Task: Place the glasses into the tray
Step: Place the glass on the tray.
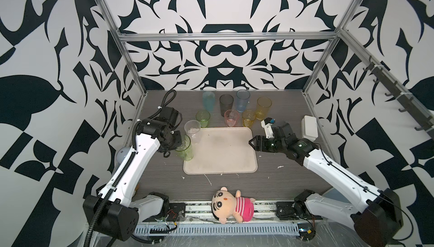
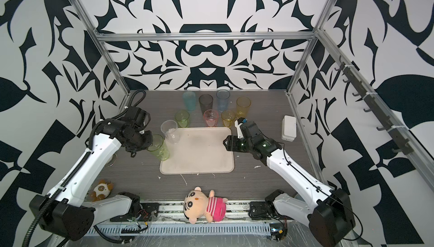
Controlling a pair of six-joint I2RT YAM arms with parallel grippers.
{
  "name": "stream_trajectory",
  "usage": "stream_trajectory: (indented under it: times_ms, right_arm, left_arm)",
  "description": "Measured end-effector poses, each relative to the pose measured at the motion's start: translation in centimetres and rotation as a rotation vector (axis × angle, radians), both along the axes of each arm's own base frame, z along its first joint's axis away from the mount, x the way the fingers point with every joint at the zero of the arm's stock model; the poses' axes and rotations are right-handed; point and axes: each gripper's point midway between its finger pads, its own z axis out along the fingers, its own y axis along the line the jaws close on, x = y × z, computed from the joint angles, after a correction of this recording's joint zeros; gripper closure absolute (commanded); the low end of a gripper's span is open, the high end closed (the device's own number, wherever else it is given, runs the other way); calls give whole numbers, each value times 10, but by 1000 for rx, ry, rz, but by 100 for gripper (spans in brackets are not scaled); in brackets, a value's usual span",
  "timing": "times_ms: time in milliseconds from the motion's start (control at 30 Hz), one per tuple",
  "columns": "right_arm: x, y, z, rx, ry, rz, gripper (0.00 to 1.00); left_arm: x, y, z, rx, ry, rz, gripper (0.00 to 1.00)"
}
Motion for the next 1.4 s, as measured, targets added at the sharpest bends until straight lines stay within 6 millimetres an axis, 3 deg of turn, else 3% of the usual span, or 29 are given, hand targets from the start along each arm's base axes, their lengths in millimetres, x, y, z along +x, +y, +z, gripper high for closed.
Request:
stream_trajectory:
  times_ms: [533, 1033, 1400]
  right_arm:
    - [-1, 0, 2, 6, -3, -13, 32]
    - [0, 0, 2, 1, -4, -16, 32]
    - [0, 0, 2, 0, -4, -19, 32]
  left_arm:
    - [20, -18, -36, 32, 45, 5, 100]
    - [26, -27, -51, 66, 73, -6, 100]
    - [31, -32, -51, 72, 67, -12, 100]
